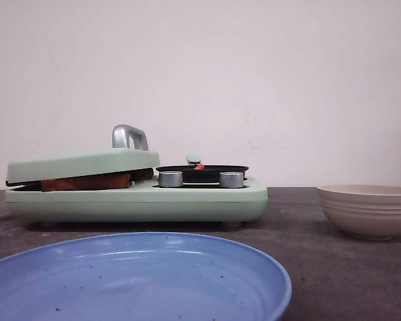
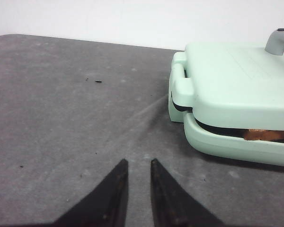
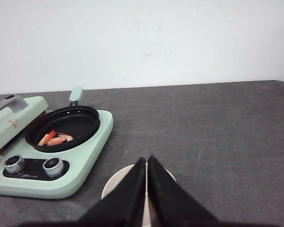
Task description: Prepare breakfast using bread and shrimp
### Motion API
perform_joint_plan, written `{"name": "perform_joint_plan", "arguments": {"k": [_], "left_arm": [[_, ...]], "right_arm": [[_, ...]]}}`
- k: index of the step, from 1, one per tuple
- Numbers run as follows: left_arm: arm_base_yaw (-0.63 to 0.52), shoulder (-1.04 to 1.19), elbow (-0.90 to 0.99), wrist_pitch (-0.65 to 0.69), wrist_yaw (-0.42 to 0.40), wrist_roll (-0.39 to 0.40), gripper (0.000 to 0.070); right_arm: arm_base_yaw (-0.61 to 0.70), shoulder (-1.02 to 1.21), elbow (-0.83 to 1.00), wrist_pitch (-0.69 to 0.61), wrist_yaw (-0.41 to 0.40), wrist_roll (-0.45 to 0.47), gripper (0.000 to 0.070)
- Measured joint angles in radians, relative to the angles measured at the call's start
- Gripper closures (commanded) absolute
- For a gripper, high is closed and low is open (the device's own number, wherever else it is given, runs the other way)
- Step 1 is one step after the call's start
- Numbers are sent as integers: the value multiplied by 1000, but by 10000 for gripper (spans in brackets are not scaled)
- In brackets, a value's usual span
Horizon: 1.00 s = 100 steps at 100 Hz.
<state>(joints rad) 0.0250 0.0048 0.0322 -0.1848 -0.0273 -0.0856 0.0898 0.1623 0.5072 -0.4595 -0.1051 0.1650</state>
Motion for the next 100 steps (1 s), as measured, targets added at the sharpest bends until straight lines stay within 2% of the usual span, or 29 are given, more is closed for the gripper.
{"name": "perform_joint_plan", "arguments": {"k": [77,89,100], "left_arm": [[0,0,0,0,0,-7,700],[0,0,0,0,0,-7,700],[0,0,0,0,0,-7,700]], "right_arm": [[0,0,0,0,0,0,700],[0,-20,-3,-45,44,0,700],[-7,-23,-61,-22,48,0,700]]}}
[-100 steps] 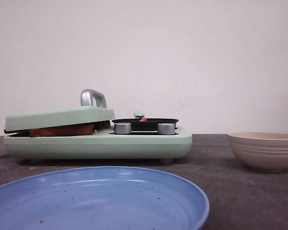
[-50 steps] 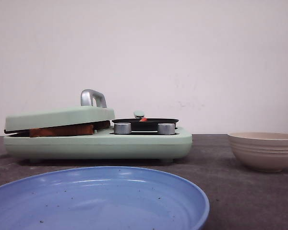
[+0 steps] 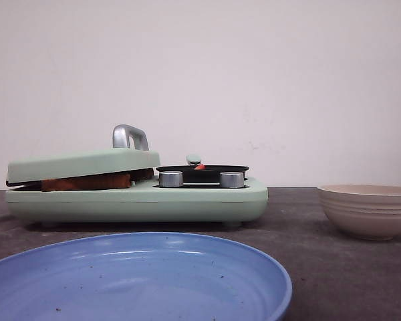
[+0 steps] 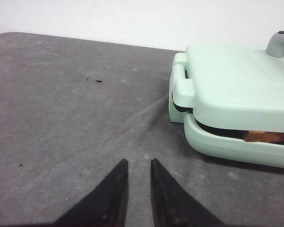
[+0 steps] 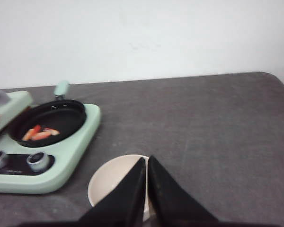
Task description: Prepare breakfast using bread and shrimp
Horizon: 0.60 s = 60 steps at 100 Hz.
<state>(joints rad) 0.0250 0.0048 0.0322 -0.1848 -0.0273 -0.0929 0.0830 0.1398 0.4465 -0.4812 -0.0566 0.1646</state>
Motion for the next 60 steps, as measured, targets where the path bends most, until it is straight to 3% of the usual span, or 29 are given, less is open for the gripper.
{"name": "perform_joint_plan", "arguments": {"k": [13,37,60], "left_arm": [[0,0,0,0,0,0,700],[0,0,0,0,0,0,700],[0,0,0,0,0,0,700]], "right_arm": [[-33,0,-142,79,32,-3,700],[-107,-8,-388,357,34,-67,700],[-143,-108,-432,309,61,-97,700]]}}
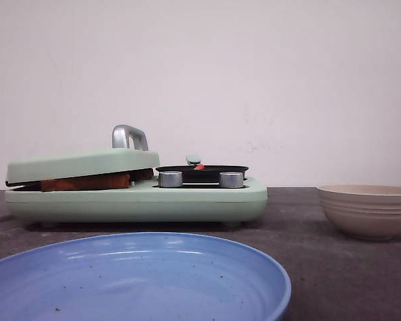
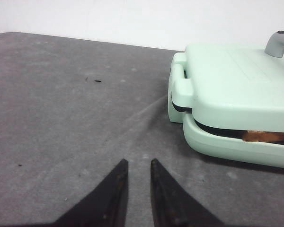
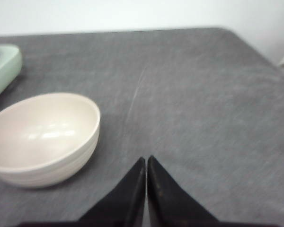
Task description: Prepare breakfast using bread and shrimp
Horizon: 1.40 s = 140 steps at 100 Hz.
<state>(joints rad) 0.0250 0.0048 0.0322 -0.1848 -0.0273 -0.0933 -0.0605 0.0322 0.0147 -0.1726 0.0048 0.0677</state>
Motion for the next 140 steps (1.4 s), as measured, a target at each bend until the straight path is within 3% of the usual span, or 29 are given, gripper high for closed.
{"name": "perform_joint_plan", "arguments": {"k": [33,140], "left_arm": [[0,0,0,0,0,0,700],[-23,0,0,0,0,0,700]], "right_arm": [[-13,-28,0,1,11,-91,700],[-13,-28,0,6,13,-98,700]]}}
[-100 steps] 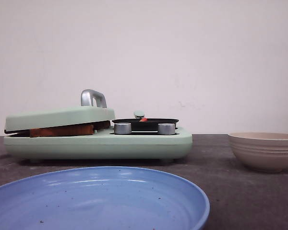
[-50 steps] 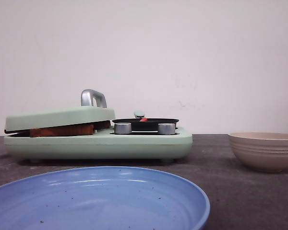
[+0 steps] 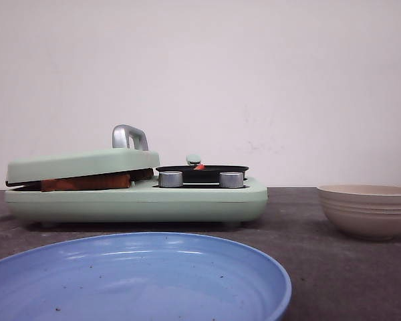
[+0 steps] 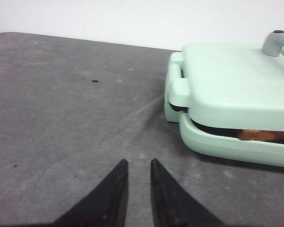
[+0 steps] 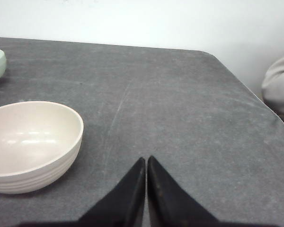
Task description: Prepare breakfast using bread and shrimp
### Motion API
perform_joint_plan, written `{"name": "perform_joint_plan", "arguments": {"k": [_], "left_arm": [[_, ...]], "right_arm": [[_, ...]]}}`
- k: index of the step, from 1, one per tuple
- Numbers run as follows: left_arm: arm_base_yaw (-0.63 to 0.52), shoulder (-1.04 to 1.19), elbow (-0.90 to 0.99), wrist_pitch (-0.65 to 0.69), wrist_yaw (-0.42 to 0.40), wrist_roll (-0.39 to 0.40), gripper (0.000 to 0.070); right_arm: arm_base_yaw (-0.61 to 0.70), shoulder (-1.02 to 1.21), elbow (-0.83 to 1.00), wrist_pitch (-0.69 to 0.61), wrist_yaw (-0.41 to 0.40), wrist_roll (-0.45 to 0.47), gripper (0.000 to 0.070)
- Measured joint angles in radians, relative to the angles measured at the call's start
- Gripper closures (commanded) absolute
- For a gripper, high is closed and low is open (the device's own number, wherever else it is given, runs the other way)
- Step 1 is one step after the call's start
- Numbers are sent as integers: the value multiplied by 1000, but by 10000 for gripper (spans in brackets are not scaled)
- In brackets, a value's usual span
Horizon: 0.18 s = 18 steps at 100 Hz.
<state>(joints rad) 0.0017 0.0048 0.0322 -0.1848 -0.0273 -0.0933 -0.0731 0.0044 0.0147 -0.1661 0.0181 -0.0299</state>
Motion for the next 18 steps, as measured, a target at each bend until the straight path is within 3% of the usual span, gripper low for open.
{"name": "perform_joint_plan", "arguments": {"k": [18], "left_arm": [[-21,0,0,0,0,0,700]], "right_arm": [[0,0,0,0,0,0,700]]}}
